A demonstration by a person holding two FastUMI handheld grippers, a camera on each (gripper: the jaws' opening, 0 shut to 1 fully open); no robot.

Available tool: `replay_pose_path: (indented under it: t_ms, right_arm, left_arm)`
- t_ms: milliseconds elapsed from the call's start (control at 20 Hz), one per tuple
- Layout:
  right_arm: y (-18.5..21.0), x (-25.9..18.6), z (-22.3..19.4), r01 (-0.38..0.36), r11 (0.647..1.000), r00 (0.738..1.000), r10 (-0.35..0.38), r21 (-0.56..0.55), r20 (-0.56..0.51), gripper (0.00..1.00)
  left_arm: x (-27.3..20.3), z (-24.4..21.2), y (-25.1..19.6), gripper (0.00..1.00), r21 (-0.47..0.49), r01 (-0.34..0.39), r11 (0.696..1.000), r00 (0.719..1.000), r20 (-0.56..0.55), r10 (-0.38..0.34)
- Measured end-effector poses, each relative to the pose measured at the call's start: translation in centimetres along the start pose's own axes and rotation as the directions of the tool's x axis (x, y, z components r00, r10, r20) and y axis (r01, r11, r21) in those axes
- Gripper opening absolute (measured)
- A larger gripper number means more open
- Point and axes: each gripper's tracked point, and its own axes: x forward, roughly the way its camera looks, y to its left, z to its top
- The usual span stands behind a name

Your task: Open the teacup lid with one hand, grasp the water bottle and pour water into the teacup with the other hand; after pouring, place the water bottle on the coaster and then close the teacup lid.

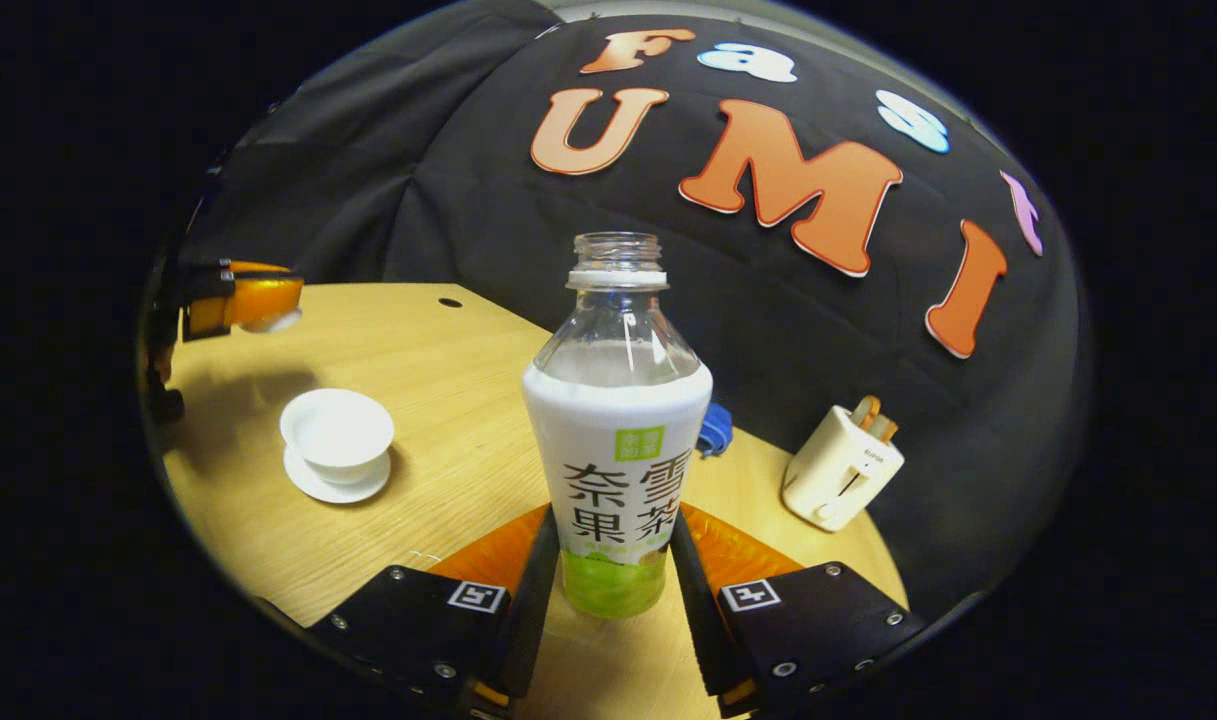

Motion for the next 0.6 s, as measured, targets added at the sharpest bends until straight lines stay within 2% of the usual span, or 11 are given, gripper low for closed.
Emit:
replay_pose_path:
  t_ms: [150, 350, 600]
  right_arm:
    - [-0.3, 0.2, 0.4, 0.061, 0.99, 0.998, -0.059, -0.13, 0.013, 0.64]
    - [-0.5, 0.9, 1.0, 0.102, 0.964, 0.995, -0.098, -0.247, 0.029, 0.64]
    - [-0.5, 1.6, 2.2, 0.15, 0.893, 0.988, -0.126, -0.425, 0.084, 0.64]
  left_arm:
    - [-0.2, 0.1, 1.0, 0.3, -0.005, -0.018, 1.0, 1.0, -0.001, 0.018]
    - [-0.4, -0.1, 2.0, 0.3, 0.0, -0.034, 0.999, 0.999, 0.0, 0.034]
    - [-0.3, -0.5, 2.8, 0.3, -0.002, -0.039, 0.999, 0.999, -0.008, 0.039]
